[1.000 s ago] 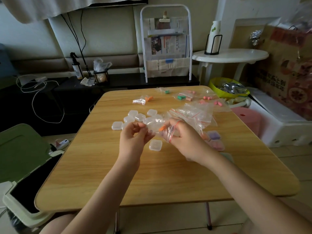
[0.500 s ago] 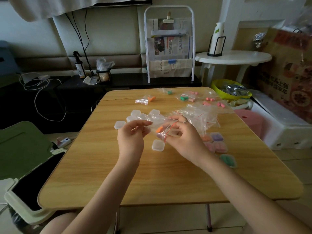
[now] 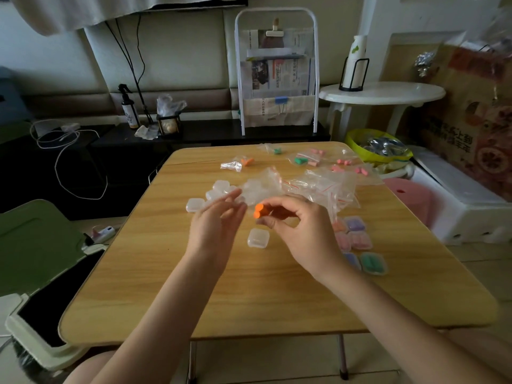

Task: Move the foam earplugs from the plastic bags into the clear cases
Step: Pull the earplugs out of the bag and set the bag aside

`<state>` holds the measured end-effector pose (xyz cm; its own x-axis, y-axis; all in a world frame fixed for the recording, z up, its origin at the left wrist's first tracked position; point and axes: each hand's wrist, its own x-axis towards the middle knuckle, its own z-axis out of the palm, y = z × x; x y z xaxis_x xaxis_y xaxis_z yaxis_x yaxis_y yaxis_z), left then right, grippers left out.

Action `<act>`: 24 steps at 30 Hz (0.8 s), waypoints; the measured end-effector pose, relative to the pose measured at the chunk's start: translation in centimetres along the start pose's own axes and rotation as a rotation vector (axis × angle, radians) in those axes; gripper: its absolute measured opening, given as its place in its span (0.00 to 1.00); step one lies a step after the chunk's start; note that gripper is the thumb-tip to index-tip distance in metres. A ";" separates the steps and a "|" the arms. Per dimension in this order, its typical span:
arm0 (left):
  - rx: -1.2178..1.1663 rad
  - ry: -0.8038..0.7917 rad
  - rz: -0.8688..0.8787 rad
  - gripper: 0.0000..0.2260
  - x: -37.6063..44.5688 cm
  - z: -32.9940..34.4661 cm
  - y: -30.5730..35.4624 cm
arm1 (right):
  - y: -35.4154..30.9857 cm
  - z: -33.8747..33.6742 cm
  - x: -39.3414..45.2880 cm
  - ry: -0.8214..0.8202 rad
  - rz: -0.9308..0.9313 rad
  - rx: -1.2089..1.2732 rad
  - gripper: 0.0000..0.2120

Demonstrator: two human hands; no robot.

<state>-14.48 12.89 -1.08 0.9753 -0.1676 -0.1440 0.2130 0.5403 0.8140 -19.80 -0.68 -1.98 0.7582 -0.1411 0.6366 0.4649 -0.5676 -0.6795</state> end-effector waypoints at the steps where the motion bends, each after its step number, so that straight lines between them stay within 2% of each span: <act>1: -0.077 -0.072 -0.067 0.10 -0.3 0.3 -0.2 | -0.1 0.2 -0.1 -0.005 -0.050 -0.064 0.12; 3: -0.172 -0.166 -0.180 0.14 -0.9 1.0 -0.5 | 0.0 0.6 -0.4 -0.022 -0.120 -0.185 0.16; 5: -0.279 -0.203 -0.283 0.14 -1.5 1.7 -0.6 | 0.2 0.7 -0.6 -0.039 -0.131 -0.290 0.17; 8: -0.372 -0.168 -0.356 0.13 -1.6 2.0 -0.5 | 0.3 0.8 -0.5 -0.017 -0.197 -0.378 0.09; 12: -0.490 -0.110 -0.409 0.10 -0.8 1.8 -0.8 | 0.4 0.7 0.0 0.012 -0.291 -0.363 0.12; 14: -0.389 -0.061 -0.365 0.10 -0.2 1.4 -1.3 | 0.3 0.0 0.5 0.089 -0.314 -0.470 0.20; 16: -0.228 -0.040 -0.278 0.12 0.1 1.1 -1.5 | 0.8 -0.9 1.1 0.045 -0.290 -0.658 0.30; 17: -0.159 -0.047 -0.239 0.12 0.0 1.0 -1.5 | 1.1 -1.3 1.3 -0.008 -0.263 -0.741 0.31; 19: -0.016 -0.078 -0.178 0.12 -0.2 1.0 -1.4 | 1.8 -1.9 1.3 -0.049 -0.239 -0.797 0.22; 21: 0.114 -0.105 -0.136 0.13 -0.7 1.1 -1.4 | 2.0 -2.5 1.4 0.000 -0.263 -0.733 0.12; 24: 0.503 -0.059 0.084 0.16 -0.9 1.0 -1.3 | 2.2 -3.3 2.2 0.106 -0.222 -0.717 0.09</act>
<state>-15.64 11.49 -1.43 0.9798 -0.1944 -0.0466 0.0656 0.0926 0.9935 -18.66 -4.93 -0.85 0.6171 -0.0186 0.7867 0.1625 -0.9752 -0.1505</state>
